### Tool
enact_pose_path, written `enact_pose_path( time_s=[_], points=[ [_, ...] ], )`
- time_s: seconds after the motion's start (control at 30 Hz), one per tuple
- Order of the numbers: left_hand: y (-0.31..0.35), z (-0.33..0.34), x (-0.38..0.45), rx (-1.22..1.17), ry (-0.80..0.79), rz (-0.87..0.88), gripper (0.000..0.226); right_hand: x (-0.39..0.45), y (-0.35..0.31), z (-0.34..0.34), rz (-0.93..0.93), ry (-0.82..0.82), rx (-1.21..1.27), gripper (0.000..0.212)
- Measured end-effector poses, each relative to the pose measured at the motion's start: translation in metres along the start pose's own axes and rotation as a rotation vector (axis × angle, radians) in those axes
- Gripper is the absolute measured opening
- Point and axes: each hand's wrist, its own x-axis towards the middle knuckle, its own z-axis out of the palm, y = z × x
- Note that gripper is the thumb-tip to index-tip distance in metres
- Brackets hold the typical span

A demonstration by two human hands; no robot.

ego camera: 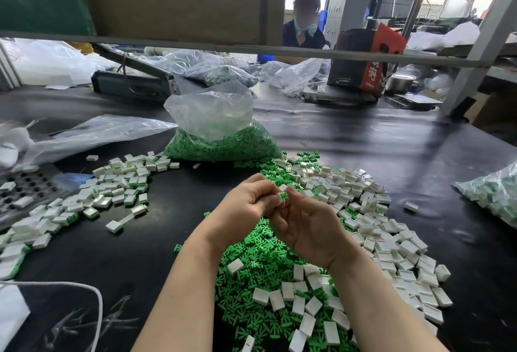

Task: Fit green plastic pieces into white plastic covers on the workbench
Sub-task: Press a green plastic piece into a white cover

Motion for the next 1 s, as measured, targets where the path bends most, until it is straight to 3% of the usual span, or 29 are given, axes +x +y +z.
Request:
enact_pose_path(
  time_s=[1.0],
  points=[
    [-0.002, 0.0009, 0.0009, -0.059, -0.009, 0.009, 0.014, 0.0024, 0.0059, -0.0005, -0.032, -0.012, 0.065, 0.025]
  ],
)
